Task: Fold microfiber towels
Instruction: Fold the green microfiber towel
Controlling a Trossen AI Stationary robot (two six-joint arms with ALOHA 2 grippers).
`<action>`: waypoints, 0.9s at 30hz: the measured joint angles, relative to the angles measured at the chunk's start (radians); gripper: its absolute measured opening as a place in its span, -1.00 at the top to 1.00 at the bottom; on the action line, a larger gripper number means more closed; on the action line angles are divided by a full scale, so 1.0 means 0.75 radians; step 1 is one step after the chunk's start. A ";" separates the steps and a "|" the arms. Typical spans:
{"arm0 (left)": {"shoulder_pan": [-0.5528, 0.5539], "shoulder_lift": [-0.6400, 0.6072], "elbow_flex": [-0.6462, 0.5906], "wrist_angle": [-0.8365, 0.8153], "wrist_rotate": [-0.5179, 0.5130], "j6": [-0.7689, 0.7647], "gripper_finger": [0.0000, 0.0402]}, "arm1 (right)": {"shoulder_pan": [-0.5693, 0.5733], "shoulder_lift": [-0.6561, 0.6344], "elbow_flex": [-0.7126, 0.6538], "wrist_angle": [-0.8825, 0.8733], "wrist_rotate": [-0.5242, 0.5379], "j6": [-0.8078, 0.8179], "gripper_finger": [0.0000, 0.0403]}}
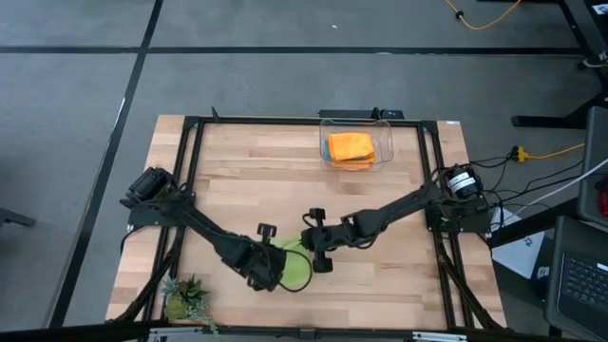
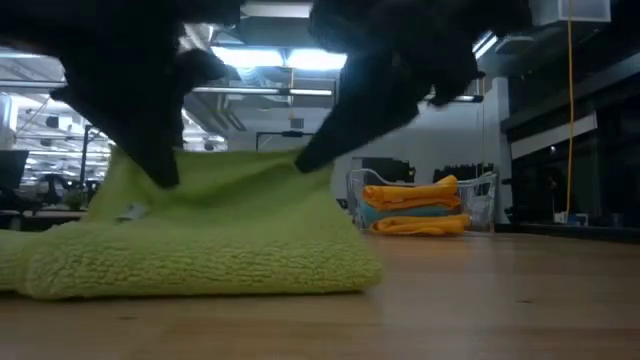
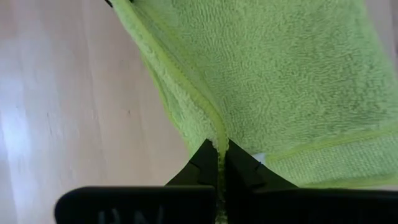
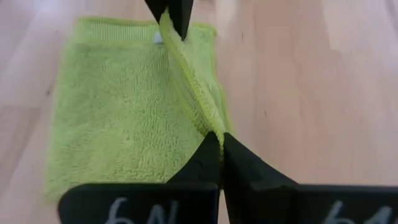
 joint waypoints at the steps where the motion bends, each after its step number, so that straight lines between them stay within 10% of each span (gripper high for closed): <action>1: 0.010 0.000 -0.009 0.011 0.017 0.010 1.00 | -0.010 0.007 -0.025 0.041 -0.013 0.002 0.99; 13: 0.043 0.000 -0.045 0.058 0.090 0.007 0.99 | -0.080 0.046 -0.089 0.212 -0.083 -0.109 0.93; 27: 0.040 -0.001 -0.023 -0.146 0.096 -0.137 0.41 | -0.142 0.045 -0.089 0.247 -0.133 -0.104 0.20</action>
